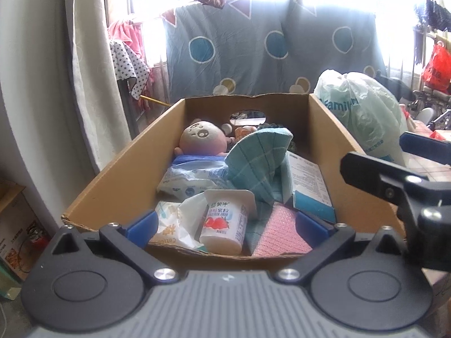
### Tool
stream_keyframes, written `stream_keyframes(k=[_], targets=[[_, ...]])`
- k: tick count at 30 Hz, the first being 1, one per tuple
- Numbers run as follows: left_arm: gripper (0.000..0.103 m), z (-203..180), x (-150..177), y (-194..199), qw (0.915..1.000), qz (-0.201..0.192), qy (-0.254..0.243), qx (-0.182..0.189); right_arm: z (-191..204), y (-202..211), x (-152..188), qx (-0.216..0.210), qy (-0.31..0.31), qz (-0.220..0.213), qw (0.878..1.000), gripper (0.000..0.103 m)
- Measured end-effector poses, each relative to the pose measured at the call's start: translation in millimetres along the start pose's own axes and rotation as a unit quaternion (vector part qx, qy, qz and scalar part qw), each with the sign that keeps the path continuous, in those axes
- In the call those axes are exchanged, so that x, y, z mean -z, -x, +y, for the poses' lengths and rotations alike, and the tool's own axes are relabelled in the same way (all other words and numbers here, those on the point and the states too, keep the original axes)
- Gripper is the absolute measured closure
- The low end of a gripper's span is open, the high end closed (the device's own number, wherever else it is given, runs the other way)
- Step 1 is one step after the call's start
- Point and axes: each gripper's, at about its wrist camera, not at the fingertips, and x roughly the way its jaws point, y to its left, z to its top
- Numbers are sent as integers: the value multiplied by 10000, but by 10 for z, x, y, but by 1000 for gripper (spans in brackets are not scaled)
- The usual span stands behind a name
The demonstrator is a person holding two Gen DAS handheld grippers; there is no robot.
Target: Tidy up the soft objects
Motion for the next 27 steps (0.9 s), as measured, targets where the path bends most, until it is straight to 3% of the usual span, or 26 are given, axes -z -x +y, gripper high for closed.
stream_keyframes(k=[3,8,18,22,27], targets=[[0,26,16,-5,9999,-62,-3,112,-3,-76,-3,-38,-73,114,9999,7],[0,14,17,-3,9999,-72,6,96,-58,-131,18,444,-86,287,9986,7],[0,11,3,-10,9999,-3,-13,118,-166,-215,77,964,-96,487,9941,7],[0,19,0,-15,9999,-15,-18,148,-247,-257,102,875,-316,647,9936,7],[0,64,-35,-49,9995,95,-16,305,-134,-281,143,1081,260,766,9908,11]])
